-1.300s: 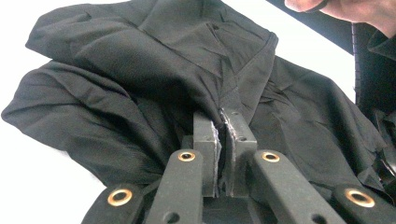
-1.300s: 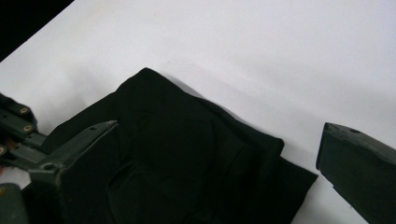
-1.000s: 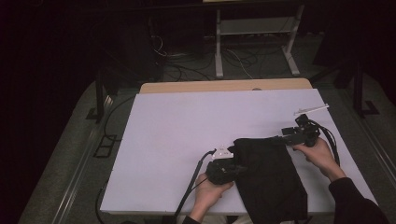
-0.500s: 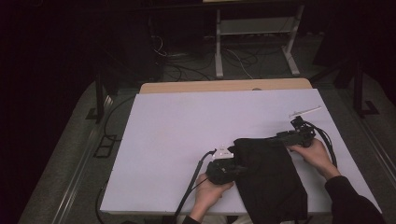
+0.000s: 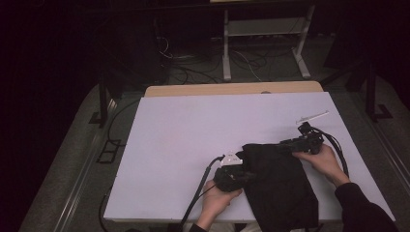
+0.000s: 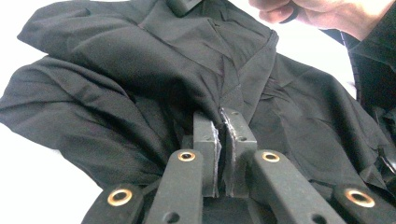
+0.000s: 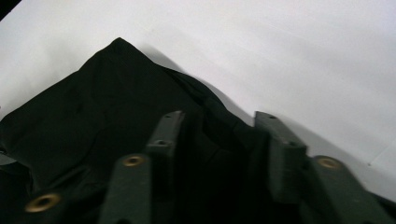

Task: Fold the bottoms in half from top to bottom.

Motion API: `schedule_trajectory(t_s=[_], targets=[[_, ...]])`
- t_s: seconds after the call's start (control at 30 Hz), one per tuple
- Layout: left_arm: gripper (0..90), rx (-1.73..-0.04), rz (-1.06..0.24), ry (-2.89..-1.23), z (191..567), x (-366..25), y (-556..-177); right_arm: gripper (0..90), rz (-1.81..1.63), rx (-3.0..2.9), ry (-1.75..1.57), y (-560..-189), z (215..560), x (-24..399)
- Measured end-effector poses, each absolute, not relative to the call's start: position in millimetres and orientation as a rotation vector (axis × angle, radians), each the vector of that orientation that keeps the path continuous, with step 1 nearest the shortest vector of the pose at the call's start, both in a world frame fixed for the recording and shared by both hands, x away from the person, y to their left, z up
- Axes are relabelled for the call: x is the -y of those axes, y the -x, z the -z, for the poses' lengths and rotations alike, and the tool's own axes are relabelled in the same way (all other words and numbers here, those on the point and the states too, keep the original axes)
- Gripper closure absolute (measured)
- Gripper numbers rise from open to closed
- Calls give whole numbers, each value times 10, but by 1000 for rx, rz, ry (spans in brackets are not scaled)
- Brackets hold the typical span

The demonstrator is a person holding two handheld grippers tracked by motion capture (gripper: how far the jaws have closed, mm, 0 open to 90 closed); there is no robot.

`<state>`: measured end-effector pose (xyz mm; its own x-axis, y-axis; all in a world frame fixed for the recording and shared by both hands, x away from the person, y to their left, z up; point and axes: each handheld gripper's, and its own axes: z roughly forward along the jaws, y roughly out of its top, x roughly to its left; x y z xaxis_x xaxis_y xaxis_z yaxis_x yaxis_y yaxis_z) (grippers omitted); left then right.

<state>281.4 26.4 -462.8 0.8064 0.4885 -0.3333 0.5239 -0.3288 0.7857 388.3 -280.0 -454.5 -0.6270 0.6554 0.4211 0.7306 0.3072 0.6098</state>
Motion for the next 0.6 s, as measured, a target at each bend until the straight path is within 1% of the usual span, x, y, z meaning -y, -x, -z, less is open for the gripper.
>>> schedule_trajectory(t_s=[0.13, 0.2, 0.33, 0.5, 0.6], targets=[[839, -753, 43, -1979, 4631, -258, -2812, 740, 1261, 2403, 1281, -3887, 4545, 2818], [835, -747, 33, -1982, 4630, -254, -2806, 783, 1260, 2381, 1267, -3888, 4550, 2815], [815, -749, 20, -1982, 4625, -258, -2801, 806, 1266, 2381, 1282, -3873, 4519, 2799], [801, -748, 19, -1985, 4624, -264, -2793, 812, 1299, 2371, 1299, -3836, 4445, 2787], [773, -755, 18, -1980, 4624, -272, -2791, 814, 1324, 2356, 1305, -3811, 4403, 2788]])
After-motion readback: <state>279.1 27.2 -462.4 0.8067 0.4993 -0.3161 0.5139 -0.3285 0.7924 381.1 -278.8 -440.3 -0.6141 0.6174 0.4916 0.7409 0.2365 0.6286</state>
